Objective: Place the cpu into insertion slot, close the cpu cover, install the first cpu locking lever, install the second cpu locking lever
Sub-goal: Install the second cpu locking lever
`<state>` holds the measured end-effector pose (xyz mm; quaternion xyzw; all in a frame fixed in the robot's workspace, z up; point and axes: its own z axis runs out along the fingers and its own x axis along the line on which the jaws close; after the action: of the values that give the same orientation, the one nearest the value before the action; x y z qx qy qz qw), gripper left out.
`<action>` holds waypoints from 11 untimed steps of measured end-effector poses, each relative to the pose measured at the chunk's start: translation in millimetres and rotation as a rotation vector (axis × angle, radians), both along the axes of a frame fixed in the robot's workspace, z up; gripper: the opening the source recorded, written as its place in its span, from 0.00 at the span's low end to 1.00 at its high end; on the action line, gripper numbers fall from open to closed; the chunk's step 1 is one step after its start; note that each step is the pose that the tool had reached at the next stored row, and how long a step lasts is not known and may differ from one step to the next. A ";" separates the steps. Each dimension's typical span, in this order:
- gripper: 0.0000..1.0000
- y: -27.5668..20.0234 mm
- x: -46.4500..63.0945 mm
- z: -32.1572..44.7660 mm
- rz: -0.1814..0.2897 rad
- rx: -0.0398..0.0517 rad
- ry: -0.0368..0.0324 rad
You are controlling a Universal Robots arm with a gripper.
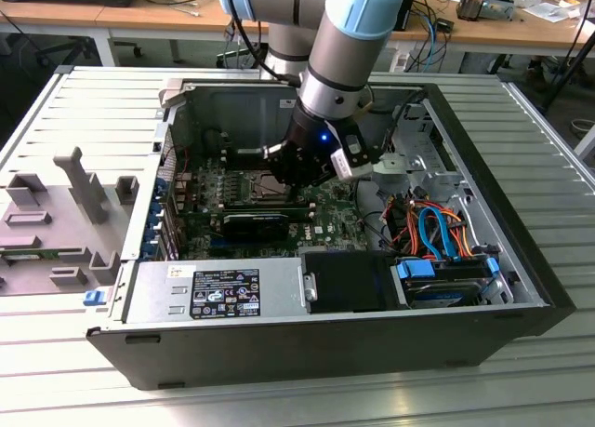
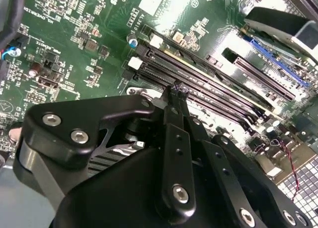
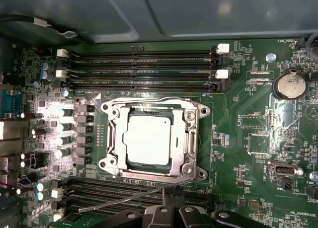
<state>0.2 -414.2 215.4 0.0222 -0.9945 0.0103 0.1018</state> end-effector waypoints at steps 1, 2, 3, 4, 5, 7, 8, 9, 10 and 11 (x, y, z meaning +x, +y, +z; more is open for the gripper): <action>0.11 -0.1 -1.6 -0.1 0.000 0.0001 -0.0001; 0.11 -0.2 -4.0 -0.2 0.000 -0.0001 -0.0001; 0.11 -0.2 -5.9 -0.3 0.000 0.0001 -0.0001; 0.11 -0.2 -7.9 -0.4 0.000 0.0000 -0.0001; 0.11 -0.2 -11.4 -0.5 0.000 0.0001 0.0000; 0.11 -0.3 -15.5 -0.7 0.000 0.0001 -0.0001; 0.11 -0.5 -19.6 -0.9 0.000 0.0003 -0.0003; 0.11 -0.9 -23.8 -1.0 0.000 0.0003 -0.0004; 0.11 -1.1 -26.9 -1.1 0.000 0.0002 -0.0005; 0.11 -1.3 -29.3 -1.3 0.000 0.0001 -0.0005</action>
<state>-29.2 -415.4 214.1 0.0222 -0.9945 0.0102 0.1016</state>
